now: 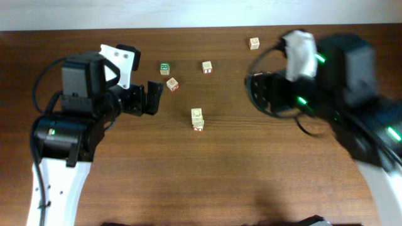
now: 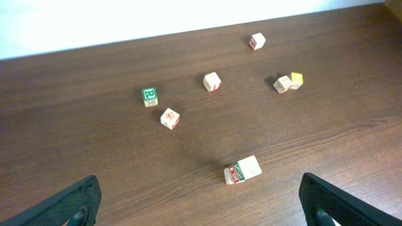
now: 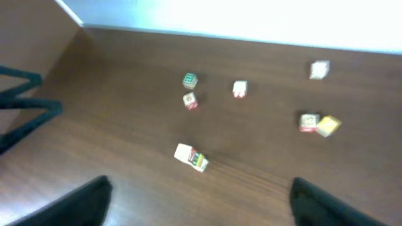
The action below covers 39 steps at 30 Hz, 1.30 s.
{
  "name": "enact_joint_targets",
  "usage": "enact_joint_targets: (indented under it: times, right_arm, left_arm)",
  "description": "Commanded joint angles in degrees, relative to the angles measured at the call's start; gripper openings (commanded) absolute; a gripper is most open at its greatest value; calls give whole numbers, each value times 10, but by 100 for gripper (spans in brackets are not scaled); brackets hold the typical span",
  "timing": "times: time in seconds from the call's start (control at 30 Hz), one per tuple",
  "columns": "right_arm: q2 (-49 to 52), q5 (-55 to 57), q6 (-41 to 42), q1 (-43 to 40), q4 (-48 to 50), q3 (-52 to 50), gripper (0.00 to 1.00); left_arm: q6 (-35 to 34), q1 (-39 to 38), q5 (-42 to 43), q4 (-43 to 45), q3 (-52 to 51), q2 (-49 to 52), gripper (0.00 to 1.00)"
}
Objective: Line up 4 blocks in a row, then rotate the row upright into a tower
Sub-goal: 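Open both grippers and withdraw them away from the block stack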
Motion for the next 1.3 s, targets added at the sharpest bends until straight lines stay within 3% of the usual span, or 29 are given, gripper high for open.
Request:
enact_joint_targets:
  times: [0.0, 0.4, 0.57, 0.73, 0.97, 1.27]
  right_arm:
    - [-82, 43, -6, -1, -23, 13, 98]
    - [-215, 47, -8, -1, -38, 13, 98]
    - [-220, 115, -23, -1, -75, 7, 98]
    - [-229, 176, -23, -12, -43, -61, 98]
    - [-315, 84, -98, -103, 196, -311, 98]
    - [-514, -18, -57, -191, 561, -733, 98]
  left_arm:
    - [19, 2, -4, 0, 5, -17, 99]
    - [19, 2, -4, 0, 5, -17, 99]
    - [19, 2, -4, 0, 5, -17, 99]
    - [19, 2, -4, 0, 5, -17, 99]
    - [19, 2, -4, 0, 5, -17, 99]
    - [19, 2, -4, 0, 5, -17, 99]
